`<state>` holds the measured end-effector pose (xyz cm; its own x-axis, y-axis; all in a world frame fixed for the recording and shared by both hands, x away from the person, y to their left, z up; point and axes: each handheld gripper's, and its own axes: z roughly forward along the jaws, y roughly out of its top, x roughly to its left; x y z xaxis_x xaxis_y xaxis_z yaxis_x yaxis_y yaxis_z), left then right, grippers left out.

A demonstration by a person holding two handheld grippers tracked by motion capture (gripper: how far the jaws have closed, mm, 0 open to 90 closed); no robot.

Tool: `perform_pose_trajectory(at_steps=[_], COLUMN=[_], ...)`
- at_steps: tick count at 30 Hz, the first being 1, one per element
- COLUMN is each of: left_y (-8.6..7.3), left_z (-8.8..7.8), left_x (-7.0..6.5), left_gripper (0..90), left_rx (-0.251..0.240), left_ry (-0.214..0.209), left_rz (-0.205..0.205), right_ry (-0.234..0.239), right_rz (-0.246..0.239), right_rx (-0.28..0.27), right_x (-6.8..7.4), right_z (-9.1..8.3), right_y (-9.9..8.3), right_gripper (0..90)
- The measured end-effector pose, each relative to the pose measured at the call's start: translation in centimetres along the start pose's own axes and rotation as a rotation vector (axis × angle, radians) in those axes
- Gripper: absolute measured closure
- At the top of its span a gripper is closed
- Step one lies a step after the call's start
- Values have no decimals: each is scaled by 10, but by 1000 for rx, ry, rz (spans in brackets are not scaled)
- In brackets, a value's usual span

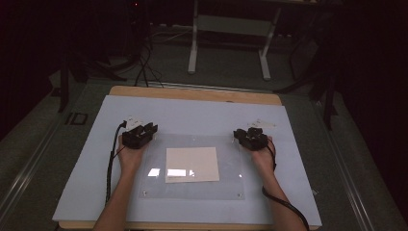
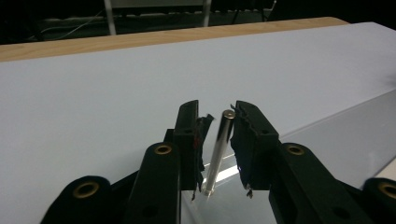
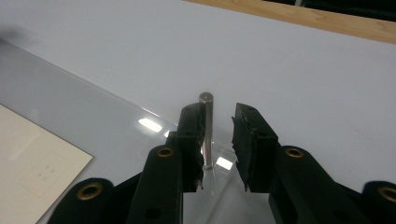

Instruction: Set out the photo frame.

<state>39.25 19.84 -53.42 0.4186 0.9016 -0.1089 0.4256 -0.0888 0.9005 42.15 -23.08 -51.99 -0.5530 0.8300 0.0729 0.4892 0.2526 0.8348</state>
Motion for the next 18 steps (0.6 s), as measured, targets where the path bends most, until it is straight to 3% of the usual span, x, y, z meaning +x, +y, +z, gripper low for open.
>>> perform_pose_trajectory(at_steps=[7,11,18], left_y=[2,2,4], left_z=[3,3,3], left_x=[0,4,5], left_gripper=[813,814,815], left_rx=[15,15,25], left_ry=[-30,-62,-66], left_rz=[-17,-56,-54], right_ry=[2,18,29], right_rz=[4,21,26], right_rx=[-4,-12,-37], right_x=[0,-2,-2], right_z=[1,1,2], right_y=[0,-1,-1], right_gripper=[725,724,738])
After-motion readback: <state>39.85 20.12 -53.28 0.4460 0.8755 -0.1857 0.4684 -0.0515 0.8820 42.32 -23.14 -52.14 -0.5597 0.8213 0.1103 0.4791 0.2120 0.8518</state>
